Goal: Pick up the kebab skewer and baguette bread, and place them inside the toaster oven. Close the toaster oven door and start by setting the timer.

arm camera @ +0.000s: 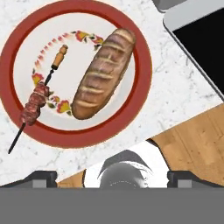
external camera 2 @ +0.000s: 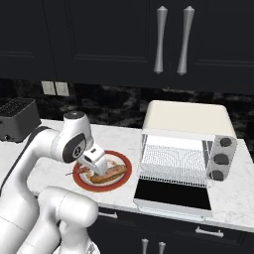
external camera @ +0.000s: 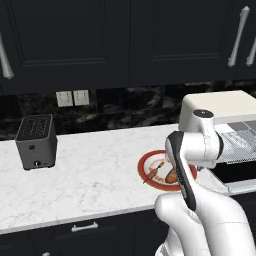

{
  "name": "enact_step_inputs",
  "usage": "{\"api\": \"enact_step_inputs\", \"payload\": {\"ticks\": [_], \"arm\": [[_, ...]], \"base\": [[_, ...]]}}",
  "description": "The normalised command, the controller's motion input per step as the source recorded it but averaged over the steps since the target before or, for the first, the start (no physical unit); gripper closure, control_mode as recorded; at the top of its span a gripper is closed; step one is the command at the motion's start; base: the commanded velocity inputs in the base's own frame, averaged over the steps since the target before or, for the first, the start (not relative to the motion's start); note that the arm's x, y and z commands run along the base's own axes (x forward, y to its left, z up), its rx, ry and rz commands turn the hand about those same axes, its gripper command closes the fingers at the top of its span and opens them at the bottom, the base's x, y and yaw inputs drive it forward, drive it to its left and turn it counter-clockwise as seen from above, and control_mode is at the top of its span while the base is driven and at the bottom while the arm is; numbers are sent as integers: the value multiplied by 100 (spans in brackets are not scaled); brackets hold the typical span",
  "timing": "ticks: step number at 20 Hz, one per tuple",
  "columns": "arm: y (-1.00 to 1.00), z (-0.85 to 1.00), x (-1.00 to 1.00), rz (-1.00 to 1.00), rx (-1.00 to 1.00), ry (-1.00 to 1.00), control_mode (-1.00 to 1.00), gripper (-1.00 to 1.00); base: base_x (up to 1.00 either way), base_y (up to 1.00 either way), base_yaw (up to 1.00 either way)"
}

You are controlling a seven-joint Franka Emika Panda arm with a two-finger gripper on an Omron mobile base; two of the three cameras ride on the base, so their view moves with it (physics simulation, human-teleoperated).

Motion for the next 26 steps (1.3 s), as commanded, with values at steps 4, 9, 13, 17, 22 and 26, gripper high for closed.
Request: {"api": "enact_step_inputs", "payload": {"ticks": [4,9,13,17,22,26], "arm": [[12,-65,44,-13,5,8,-100,-100],[-1,-67,35,-5,5,3,-100,-100],[-2,-53,31,-4,1,0,-100,-100],[-2,-30,19,-4,0,0,-100,-100],[0,-14,10,-5,0,0,-100,-100],[0,-32,22,-5,0,1,-100,-100]], "base": [[0,0,0],[0,0,0],[0,0,0],[0,0,0],[0,0,0],[0,0,0]]}}
